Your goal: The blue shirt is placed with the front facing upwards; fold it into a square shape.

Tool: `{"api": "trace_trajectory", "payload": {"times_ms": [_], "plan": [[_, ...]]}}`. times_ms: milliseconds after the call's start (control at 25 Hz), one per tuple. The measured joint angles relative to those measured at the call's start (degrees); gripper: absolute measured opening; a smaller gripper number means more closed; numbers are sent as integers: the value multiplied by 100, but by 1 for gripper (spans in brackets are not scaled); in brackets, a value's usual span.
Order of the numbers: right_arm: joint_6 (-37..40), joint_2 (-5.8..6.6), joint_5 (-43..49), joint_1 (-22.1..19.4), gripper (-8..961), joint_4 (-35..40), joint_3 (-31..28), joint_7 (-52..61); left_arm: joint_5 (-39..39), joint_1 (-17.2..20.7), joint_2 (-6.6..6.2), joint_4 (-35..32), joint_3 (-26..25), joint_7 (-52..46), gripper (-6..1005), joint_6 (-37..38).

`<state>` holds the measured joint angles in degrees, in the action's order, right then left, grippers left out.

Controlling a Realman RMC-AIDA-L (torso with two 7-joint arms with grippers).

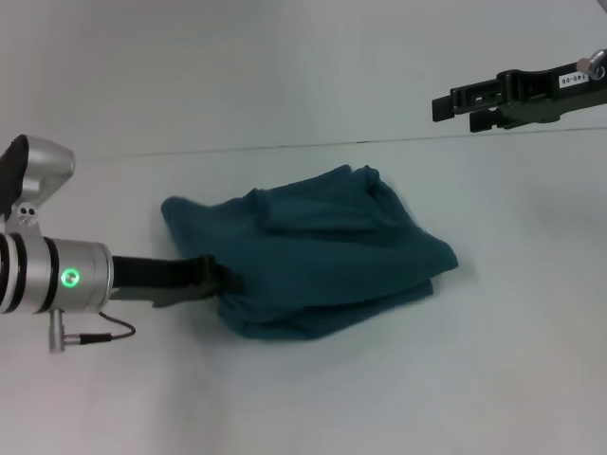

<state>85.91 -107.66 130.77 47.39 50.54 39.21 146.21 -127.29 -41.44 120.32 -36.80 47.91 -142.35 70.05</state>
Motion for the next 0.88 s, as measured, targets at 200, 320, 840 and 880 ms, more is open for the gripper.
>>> {"api": "trace_trajectory", "payload": {"times_ms": [200, 320, 840, 880], "plan": [[28, -1, -4, -15, 855, 0, -22, 23, -12, 216, 6, -117, -36, -2, 91, 458], [34, 2, -7, -36, 855, 0, -49, 29, -8, 442, 7, -287, -117, -8, 82, 662], [24, 16, -16, -59, 854, 0, -55, 23, -490, 1181, -131, -942, -1090, -67, 76, 1382], [32, 17, -20, -58, 854, 0, -59, 20, -534, 1180, -142, -943, -1148, -61, 76, 1391]]}}
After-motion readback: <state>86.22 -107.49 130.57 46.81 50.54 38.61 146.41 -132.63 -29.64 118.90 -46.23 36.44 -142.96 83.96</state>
